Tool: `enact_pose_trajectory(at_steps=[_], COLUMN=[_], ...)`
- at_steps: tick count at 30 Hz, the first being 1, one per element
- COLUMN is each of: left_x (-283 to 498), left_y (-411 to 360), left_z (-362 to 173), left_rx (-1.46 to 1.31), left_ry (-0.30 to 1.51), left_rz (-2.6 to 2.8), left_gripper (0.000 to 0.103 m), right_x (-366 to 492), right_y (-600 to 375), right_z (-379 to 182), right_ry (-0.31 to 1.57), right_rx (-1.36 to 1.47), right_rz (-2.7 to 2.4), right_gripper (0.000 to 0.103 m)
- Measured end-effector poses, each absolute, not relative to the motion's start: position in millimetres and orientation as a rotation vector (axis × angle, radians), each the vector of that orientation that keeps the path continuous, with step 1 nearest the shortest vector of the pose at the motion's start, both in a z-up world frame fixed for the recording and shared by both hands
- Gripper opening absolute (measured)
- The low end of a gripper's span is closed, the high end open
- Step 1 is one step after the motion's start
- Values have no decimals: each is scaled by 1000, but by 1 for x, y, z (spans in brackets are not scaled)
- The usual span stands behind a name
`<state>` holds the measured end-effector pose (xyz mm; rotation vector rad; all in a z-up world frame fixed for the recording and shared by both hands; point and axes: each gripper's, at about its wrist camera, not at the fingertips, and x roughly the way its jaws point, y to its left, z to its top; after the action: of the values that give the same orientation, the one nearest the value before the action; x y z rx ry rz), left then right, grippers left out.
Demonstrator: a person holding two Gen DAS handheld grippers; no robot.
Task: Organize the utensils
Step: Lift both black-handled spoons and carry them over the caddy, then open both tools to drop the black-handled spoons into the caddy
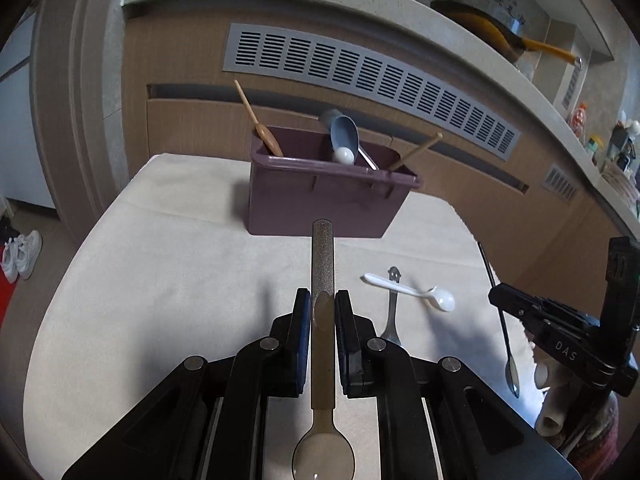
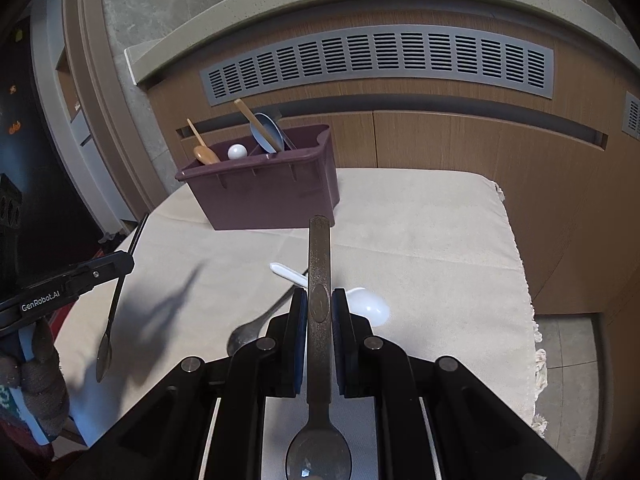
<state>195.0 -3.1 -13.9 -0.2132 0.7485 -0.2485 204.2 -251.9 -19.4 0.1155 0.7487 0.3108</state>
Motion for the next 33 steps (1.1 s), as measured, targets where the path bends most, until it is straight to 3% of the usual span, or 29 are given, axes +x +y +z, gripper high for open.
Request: enact_pose_trajectory(at_steps=[4,7,12,15,33], left_x=[203,214,237,261,374], left_y=[4,3,7,8,7], left_z=[-3,33,118,132,52], left_rx=[-264,-296,-286,-309,-333], left_ry=[712,620,252,131,205], left_rz=[-253,-276,-210,-180,-88], left_gripper=[12,12,12,12,12], right_x=[205,213,243,271,422], right_y=[-252,-253,-259,-253,-195], right_z=[-12,25,131,154,62], right_ry=[728,624,284,206,348], right_rx=[140,157,158,158,116], right_rz=[325,348,378,444,514], right_gripper=[11,11,11,11,11])
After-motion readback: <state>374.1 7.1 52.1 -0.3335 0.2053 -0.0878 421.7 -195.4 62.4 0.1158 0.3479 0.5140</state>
